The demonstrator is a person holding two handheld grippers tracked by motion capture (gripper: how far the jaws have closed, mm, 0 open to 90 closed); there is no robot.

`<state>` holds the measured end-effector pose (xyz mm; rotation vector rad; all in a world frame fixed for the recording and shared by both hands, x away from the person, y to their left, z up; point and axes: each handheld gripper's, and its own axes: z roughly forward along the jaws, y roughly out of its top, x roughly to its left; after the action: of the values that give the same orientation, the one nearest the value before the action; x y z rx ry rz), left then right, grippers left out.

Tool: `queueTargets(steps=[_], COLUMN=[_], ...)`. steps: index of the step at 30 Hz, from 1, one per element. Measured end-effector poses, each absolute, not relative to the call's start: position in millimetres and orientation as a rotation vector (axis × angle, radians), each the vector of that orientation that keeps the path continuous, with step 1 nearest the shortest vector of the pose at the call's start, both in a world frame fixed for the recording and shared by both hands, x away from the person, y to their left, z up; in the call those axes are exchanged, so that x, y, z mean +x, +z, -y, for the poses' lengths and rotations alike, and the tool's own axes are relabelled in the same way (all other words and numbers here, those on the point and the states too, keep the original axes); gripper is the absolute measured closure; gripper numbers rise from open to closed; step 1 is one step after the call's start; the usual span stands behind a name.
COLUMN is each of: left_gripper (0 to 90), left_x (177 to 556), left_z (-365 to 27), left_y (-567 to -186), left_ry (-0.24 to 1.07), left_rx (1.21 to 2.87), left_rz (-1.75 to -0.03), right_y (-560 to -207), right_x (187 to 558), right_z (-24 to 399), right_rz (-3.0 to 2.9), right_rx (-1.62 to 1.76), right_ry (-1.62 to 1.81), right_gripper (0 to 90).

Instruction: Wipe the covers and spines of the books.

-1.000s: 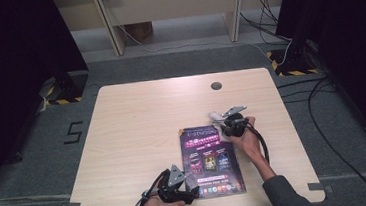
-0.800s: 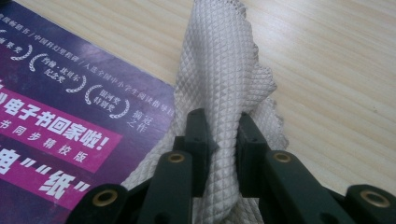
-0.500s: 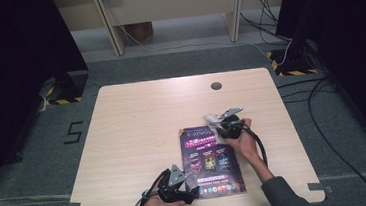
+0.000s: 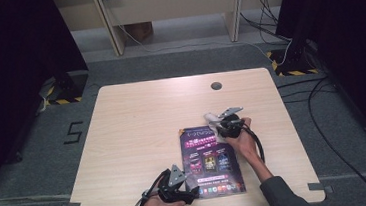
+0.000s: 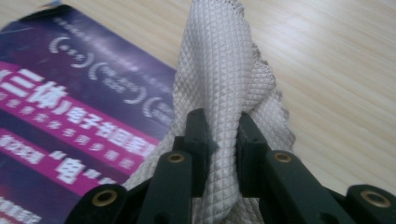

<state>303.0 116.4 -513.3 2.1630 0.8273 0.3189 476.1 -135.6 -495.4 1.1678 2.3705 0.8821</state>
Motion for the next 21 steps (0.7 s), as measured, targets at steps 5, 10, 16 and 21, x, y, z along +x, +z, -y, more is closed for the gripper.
queueTargets(steps=[5,10,16,21], left_gripper=[26.2,26.2,26.2,26.3], left_x=[303,303,303,303], left_z=[-116,-117,-116,-117], left_y=[-513,-513,-513,-513], left_ry=[0.321,0.32,0.321,0.321], left_rx=[2.164,2.166,2.165,2.168], left_rz=[-0.827,-0.826,-0.824,-0.821], right_y=[-496,-496,-496,-496], right_x=[481,479,476,475], right_z=[152,144,115,100], right_rz=[-2.324,-2.339,-2.404,-2.441], right_rx=[1.217,1.21,1.139,1.088], right_ry=[0.88,0.888,0.908,0.911], right_gripper=[78.7,78.9,78.9,78.9])
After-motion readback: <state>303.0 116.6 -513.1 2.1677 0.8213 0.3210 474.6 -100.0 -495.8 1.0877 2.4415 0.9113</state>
